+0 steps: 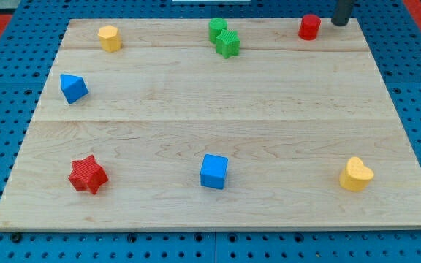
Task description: Move your arm to the red circle
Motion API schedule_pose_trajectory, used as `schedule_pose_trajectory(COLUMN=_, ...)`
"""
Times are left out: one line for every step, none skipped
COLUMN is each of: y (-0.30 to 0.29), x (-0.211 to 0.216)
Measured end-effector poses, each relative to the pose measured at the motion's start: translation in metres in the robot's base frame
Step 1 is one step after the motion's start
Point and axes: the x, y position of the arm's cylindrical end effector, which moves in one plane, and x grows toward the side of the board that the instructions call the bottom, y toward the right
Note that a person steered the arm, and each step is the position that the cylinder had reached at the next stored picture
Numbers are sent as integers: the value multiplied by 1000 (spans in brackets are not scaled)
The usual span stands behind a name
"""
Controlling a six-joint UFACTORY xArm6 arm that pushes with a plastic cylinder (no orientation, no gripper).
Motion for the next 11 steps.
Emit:
schedule_pose_trajectory(y=-81, x=9)
schedule_pose_trajectory(y=-145, x=70)
schedule_pose_trajectory(y=-152, x=87)
schedule_pose_trajectory(y=-151, x=102)
schedule_pose_trajectory(y=-247, x=148)
schedule_pose_trajectory(y=-260, x=159)
schedule_pose_trajectory(y=-235, x=113)
schedule_pose_trajectory(y=-126, x=115)
schedule_pose_trajectory(y=-124, x=156)
schedule_pose_trajectory(y=-245, x=187)
schedule_pose_trajectory(y=-221, x=166)
